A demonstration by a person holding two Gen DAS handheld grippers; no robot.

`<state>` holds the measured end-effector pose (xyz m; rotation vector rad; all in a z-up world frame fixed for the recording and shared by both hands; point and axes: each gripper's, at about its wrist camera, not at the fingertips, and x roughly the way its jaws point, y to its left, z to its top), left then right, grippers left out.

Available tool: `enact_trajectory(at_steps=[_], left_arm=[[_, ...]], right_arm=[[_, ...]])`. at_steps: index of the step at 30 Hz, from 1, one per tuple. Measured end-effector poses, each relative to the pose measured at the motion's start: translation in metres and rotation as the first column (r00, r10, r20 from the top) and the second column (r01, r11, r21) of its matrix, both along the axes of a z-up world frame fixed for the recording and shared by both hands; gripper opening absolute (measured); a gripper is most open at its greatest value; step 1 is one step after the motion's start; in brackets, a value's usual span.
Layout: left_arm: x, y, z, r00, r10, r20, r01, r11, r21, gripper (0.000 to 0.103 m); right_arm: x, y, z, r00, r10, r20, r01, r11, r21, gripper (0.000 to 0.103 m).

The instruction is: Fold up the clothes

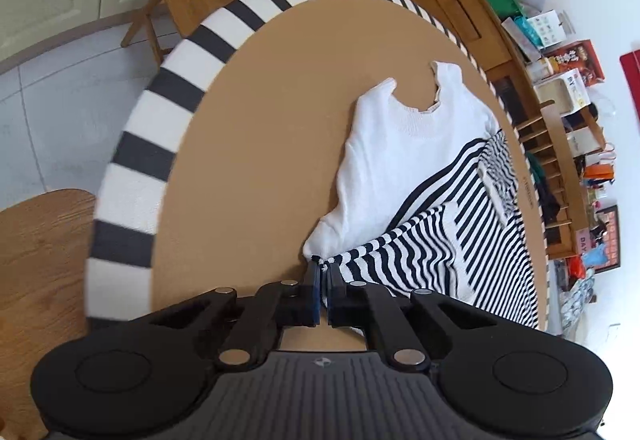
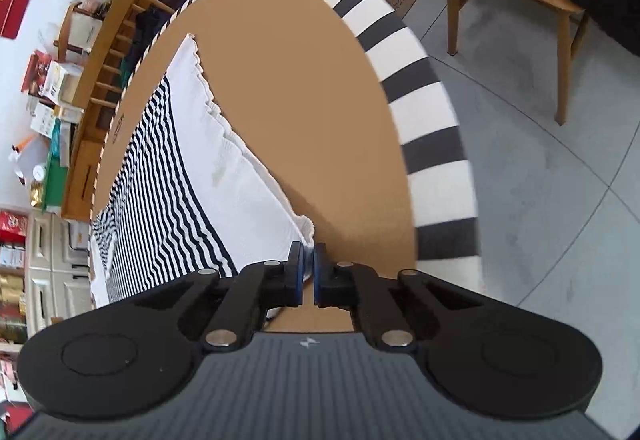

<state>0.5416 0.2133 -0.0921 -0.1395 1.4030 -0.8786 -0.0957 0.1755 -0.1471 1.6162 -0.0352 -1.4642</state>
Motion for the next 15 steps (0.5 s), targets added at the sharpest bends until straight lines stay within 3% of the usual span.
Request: enact_trajectory(at_steps=[5,10,15], left_arm=[[0.0,0.023,0.009,1.0,-0.003,0.008,0.003,1.0,-0.01,0.003],[-0.003,0.014,0.008,1.0,-0.006,-0.003,0.006,0.999,-0.039,0.003],[-0.007,0.006,0.005,1.0,-0.016,-0.013,0.016,0.999,-0.042,0.004]], right_arm=[[-0.009,0.024,0.007,0.999,0.022,-0.044,-0.021,0.999,0.026,0.0],[-0.022,0.035,0.003,0.993,-0.078,0.09,0.082,0.995,-0.049,0.005],[-0.014,0.028,-0.009,0.979,-0.108,0.171,0.115,0.993,-0.032,0.014]])
